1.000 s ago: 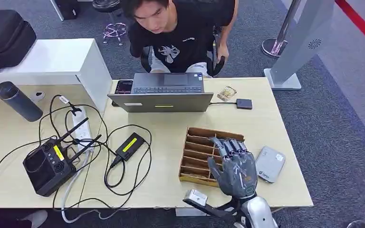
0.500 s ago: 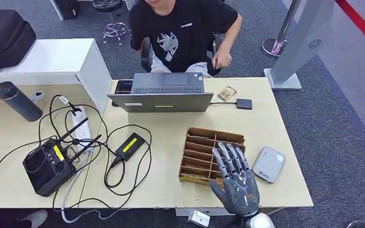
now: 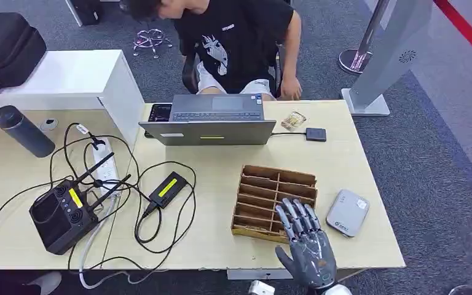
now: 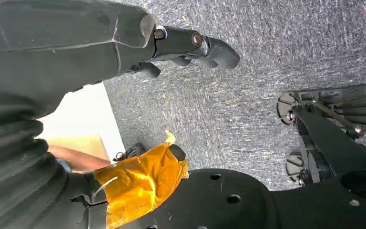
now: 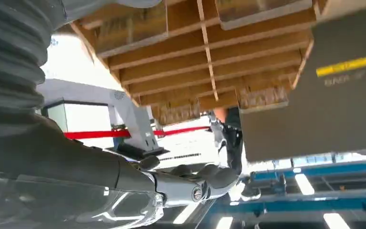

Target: Pass the card to the sensor for recognition and then transmit it.

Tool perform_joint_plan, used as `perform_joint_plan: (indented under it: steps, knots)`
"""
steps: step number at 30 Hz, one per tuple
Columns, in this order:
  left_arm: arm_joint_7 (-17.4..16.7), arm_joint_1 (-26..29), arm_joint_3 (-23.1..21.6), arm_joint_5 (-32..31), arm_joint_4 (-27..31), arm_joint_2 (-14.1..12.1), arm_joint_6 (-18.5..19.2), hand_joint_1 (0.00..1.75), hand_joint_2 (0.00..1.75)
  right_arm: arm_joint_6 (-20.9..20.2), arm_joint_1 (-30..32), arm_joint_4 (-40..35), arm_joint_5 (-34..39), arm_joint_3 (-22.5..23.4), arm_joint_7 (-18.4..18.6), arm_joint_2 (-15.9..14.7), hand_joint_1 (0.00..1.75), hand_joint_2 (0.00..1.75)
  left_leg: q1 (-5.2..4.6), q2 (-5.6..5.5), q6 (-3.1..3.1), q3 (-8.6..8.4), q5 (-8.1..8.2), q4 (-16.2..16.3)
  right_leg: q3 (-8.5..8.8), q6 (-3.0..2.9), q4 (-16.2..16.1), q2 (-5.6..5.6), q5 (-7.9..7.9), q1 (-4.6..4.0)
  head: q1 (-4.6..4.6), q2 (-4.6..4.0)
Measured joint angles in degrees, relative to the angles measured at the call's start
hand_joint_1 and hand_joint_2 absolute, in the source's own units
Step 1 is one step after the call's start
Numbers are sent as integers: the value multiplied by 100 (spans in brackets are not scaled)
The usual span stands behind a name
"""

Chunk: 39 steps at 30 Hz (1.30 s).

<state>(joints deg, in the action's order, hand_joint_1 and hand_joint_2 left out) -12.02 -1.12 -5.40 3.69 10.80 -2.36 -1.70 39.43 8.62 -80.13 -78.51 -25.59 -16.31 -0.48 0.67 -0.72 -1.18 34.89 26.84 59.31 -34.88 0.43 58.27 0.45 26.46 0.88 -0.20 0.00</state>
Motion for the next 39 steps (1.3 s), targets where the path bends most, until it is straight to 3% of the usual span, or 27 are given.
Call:
perform_joint_plan:
  steps: [5,19,39]
  knots:
    - [-2,-1,0,-31,0,7,0,0,175,2,-49,253,-433,-4,225,22,0,175,0,0,0,0,0,0,0,0,0,0,0,0,-2,0]
    - [-31,-1,0,-46,0,7,0,0,175,4,-129,522,-638,138,463,48,0,175,-1,0,1,0,0,0,0,1,0,-1,1,0,0,0]
    - [-35,-1,0,-70,0,7,7,0,175,7,-143,551,-629,536,393,142,0,175,-1,0,1,0,1,0,1,1,0,-1,1,1,-2,0]
